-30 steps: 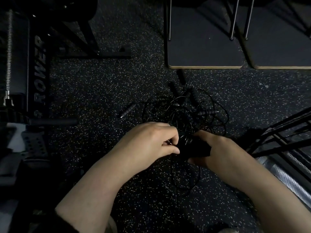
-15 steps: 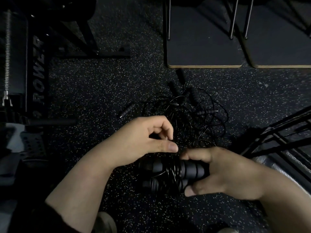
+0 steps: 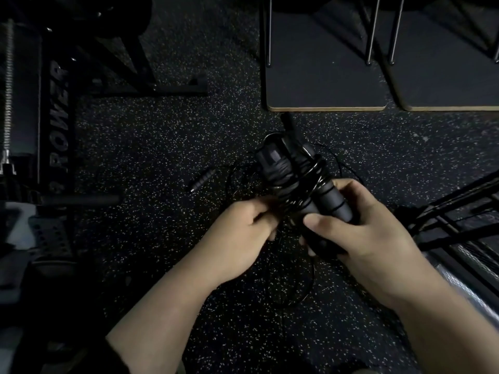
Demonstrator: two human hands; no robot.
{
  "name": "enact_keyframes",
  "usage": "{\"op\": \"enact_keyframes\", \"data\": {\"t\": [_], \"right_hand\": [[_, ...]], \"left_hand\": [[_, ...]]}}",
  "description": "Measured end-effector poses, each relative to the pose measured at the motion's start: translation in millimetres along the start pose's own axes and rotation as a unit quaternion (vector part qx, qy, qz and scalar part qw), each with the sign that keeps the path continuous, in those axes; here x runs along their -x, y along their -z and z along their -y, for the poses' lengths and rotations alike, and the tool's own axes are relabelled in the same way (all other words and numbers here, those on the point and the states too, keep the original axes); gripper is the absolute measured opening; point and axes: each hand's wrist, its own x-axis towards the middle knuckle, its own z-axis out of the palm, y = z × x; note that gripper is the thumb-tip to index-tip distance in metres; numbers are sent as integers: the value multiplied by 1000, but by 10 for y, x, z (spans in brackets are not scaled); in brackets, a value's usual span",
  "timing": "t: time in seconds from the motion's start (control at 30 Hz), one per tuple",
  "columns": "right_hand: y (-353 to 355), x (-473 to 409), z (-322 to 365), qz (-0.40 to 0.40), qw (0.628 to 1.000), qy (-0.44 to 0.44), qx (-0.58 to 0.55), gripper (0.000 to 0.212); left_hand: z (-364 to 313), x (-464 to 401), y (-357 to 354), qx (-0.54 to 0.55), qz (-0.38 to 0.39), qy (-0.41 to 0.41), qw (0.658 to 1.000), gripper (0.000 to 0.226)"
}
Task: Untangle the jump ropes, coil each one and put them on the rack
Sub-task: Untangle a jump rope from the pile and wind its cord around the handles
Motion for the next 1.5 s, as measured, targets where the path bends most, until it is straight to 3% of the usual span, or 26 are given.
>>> {"op": "enact_keyframes", "data": {"t": [0.07,0.17,0.3,0.4,0.47,0.7,0.9,1.03,1.13,1.23,1.37,1.5], "right_hand": [[-2,2,-7,-36,999,-11,27,37],[-18,6,-34,-79,991,-12,107,30],[-42,19,-47,-88,959,-15,267,35],[-46,14,-80,-112,941,-25,319,38],[-49,10,-89,-116,927,-35,355,39],[-31,33,-34,-68,870,-54,485,40],[-20,38,-1,57,823,-111,554,39],[48,31,-20,133,840,-106,515,49],[75,52,19,188,895,-101,392,47],[87,92,87,213,937,-100,260,41],[94,134,103,274,948,-113,117,42],[107,115,63,251,965,-52,55,39]], "left_hand": [[-20,24,-15,-48,7,-8,999,32],[-48,32,-47,-87,11,-19,996,25],[-7,4,-80,-156,0,-21,988,27],[-41,40,-68,-207,8,-31,978,13],[-62,57,-63,-262,18,-42,964,33],[-121,112,11,-305,54,-114,944,21],[-167,132,178,-318,41,-167,932,12],[-116,112,322,-292,19,-168,941,22],[-80,87,381,-201,13,-160,966,33],[-99,82,423,-93,31,-159,983,22],[-146,15,428,-28,83,-123,989,9],[-37,-12,277,120,98,-92,984,12]]}}
